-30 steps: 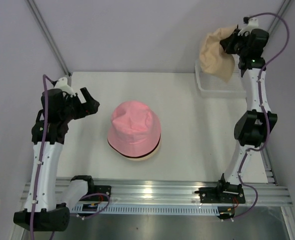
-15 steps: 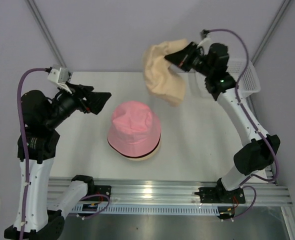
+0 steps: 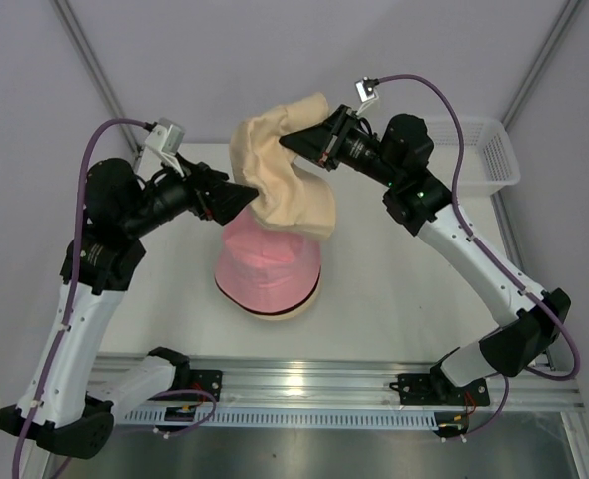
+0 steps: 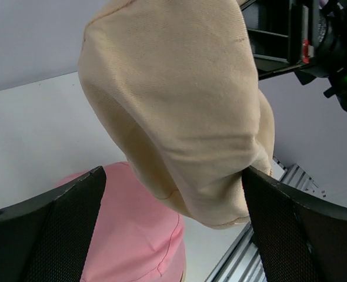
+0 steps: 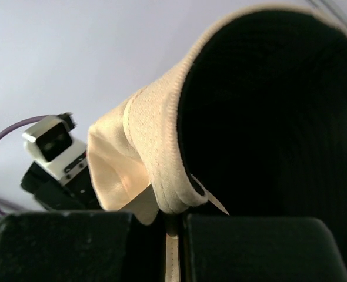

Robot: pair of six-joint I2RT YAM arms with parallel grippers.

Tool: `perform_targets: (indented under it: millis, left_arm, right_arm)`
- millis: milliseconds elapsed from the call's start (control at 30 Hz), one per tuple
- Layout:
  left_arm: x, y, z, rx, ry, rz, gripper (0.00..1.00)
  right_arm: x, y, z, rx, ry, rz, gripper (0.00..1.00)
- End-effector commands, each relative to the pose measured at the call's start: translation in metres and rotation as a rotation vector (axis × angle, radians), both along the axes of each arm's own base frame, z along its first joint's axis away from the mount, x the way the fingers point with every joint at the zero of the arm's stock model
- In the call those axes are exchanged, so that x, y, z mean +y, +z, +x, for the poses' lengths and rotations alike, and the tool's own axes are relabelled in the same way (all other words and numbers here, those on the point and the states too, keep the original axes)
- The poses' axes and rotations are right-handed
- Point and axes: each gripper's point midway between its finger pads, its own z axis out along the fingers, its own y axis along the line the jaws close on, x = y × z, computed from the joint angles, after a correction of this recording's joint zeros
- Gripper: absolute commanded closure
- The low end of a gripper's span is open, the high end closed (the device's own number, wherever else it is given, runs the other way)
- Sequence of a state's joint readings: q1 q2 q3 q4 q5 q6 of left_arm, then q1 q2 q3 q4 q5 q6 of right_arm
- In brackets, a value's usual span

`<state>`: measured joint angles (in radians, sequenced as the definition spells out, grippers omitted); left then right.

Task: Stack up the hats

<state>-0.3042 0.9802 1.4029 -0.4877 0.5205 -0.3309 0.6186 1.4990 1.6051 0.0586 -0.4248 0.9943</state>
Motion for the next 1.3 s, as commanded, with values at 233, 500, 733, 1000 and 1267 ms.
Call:
perform_targets:
  millis: [233,500,733,1000,1267]
  left_arm:
    - [-0.013,0.011,0.005,-0.016,0.012,-0.019,0.65]
    - [0.035,0.042,-0.026,-0.054,0.219,-0.020,0.99]
    - [0.083,0.074,-0.047,-0.120,0.398,0.082,0.99]
    - [0.049,0.037,-0.024,-0.056,0.223,0.294,0.99]
    - [0.021,-0.022,-0.008,0.026,0.150,0.474,0.99]
  right_arm:
    - [0.002,0.030,-0.025,-0.068,0.029,0.079,1.00]
    - [0.017,-0.013,-0.026,0.043,0.076,0.034,1.00]
    - [0.031,-0.049,-0.037,0.055,0.155,-0.083,0.96]
    - [0.012,-0.090,-0.045,0.082,0.104,-0.277,0.59]
    - [-0.015,-0.140,-0.044,0.164,0.014,-0.392,0.20]
